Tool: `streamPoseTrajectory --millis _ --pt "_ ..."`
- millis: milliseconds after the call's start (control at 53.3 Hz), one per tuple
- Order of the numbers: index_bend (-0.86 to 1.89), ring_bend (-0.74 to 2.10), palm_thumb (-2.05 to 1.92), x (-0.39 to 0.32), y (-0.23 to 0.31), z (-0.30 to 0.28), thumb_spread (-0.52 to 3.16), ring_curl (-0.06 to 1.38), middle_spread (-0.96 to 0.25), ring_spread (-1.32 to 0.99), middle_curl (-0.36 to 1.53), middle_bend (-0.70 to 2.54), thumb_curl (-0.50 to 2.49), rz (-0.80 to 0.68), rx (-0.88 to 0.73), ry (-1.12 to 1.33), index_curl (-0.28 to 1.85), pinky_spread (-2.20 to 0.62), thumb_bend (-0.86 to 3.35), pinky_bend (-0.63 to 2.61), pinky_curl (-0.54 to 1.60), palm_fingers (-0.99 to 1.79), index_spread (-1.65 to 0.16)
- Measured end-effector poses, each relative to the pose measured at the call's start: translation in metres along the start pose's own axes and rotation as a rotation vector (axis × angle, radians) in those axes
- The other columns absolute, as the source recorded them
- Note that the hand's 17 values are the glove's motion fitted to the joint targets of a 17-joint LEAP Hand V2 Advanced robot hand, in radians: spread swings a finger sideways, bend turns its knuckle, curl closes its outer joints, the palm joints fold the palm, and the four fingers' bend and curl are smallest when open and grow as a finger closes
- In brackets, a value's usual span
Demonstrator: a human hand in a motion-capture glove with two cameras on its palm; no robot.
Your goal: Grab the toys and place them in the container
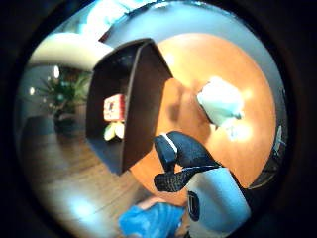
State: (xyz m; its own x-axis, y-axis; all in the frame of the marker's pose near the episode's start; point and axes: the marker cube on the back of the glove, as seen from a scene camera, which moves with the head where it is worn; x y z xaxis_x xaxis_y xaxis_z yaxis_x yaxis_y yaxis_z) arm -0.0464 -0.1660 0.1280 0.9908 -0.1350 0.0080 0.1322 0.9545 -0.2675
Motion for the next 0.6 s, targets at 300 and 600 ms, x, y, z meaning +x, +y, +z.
streamPoseTrajectory --millis 300,600 --pt "0.07 0.36 0.08 0.016 -0.038 0.086 1.14 0.24 0.03 0.02 0.29 0.13 0.25 0.031 -0.161 -0.01 0.2 0.04 -0.01 1.38 0.37 -0.2 -0.28" --pt "0.06 0.35 0.11 0.013 -0.048 0.153 1.12 0.26 0.03 0.03 0.26 0.14 0.27 0.078 -0.314 -0.056 0.15 0.03 -0.01 1.44 0.38 -0.2 -0.27"
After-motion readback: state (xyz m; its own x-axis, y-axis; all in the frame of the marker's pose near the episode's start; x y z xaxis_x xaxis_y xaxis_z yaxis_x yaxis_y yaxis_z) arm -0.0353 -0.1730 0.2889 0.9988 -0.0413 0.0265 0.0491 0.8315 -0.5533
